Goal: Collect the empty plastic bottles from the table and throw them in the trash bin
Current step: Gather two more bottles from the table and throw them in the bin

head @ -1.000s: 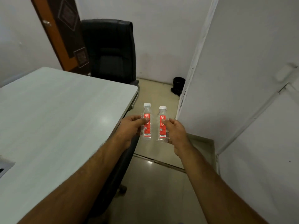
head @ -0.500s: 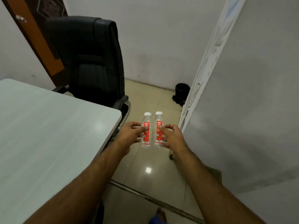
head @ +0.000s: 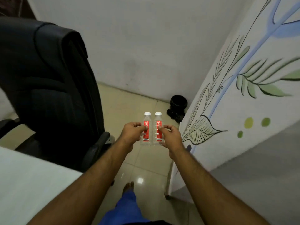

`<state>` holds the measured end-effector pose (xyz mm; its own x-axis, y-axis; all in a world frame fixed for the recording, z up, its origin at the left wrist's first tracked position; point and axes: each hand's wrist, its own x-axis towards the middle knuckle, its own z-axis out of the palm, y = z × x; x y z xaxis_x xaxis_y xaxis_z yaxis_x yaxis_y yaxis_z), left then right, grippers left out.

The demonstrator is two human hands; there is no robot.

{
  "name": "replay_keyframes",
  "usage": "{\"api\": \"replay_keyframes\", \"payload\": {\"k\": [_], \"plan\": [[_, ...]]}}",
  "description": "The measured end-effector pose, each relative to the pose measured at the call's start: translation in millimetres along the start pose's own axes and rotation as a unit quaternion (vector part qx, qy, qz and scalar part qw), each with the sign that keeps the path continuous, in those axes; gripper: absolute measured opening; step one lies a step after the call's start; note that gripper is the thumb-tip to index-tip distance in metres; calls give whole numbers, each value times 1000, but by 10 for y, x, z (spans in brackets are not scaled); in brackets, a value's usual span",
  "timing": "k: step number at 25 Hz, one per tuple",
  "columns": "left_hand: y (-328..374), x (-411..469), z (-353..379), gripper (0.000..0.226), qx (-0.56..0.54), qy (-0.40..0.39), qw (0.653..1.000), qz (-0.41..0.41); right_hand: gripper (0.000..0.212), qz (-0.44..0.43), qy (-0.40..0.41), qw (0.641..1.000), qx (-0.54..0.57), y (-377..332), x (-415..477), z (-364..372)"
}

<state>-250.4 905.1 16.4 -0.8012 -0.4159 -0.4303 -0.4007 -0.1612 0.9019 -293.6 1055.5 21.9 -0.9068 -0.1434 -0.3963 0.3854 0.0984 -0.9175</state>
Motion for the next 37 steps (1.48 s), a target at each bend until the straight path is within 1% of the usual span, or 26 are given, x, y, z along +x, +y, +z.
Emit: {"api": "replay_keyframes", "payload": {"k": [3, 4, 7, 9, 13, 14, 17, 21, 23, 25, 28, 31, 33, 34, 35, 36, 37], "plan": [[489, 1008, 95, 22, 25, -43, 998, -25, 11, 28, 38, 999, 6, -425, 881, 203], [638, 1257, 144, 23, 29, -55, 998, -25, 11, 30, 44, 999, 9, -540, 1111, 226], [1103, 2179, 407, 27, 60, -88, 994, -27, 20, 33, 83, 996, 24, -857, 1976, 251], [1313, 2800, 614, 35, 75, -111, 990, -34, 22, 34, 97, 994, 38, -986, 2568, 238], [1637, 3973, 1086, 43, 124, -123, 984, -41, 26, 39, 108, 991, 70, -1176, 3752, 145], [1720, 4355, 1282, 46, 130, -123, 983, -47, 27, 45, 111, 989, 81, -1213, 4162, 72], [2016, 5185, 1760, 44, 150, -126, 977, -79, 26, 77, 112, 986, 98, -1400, 5050, -155], [2394, 6127, 2337, 41, 182, -148, 968, -87, 30, 112, 131, 980, 102, -1661, 5971, -372], [2533, 6627, 2622, 39, 214, -160, 959, -90, 25, 128, 150, 975, 105, -1780, 6460, -463], [2619, 7096, 2905, 34, 256, -170, 948, -84, 12, 153, 165, 968, 113, -1862, 6914, -545], [2655, 7897, 3395, 33, 320, -218, 919, -71, 8, 190, 198, 952, 133, -1823, 7684, -645], [2523, 8756, 3919, 20, 362, -290, 881, -88, 7, 230, 235, 927, 178, -1698, 8484, -746], [2395, 9309, 4275, 13, 413, -341, 838, -103, 7, 263, 271, 899, 223, -1546, 8975, -812], [2329, 9510, 4406, 14, 434, -365, 817, -104, 7, 270, 281, 887, 249, -1450, 9151, -833], [2246, 9705, 4534, 13, 448, -385, 800, -104, 8, 275, 287, 878, 268, -1378, 9309, -856], [2090, 9937, 4707, 7, 465, -401, 783, -103, 10, 284, 298, 865, 286, -1193, 9537, -876], [1960, 10106, 4836, 5, 471, -410, 774, -105, 10, 296, 305, 855, 297, -1071, 9707, -902]]}}
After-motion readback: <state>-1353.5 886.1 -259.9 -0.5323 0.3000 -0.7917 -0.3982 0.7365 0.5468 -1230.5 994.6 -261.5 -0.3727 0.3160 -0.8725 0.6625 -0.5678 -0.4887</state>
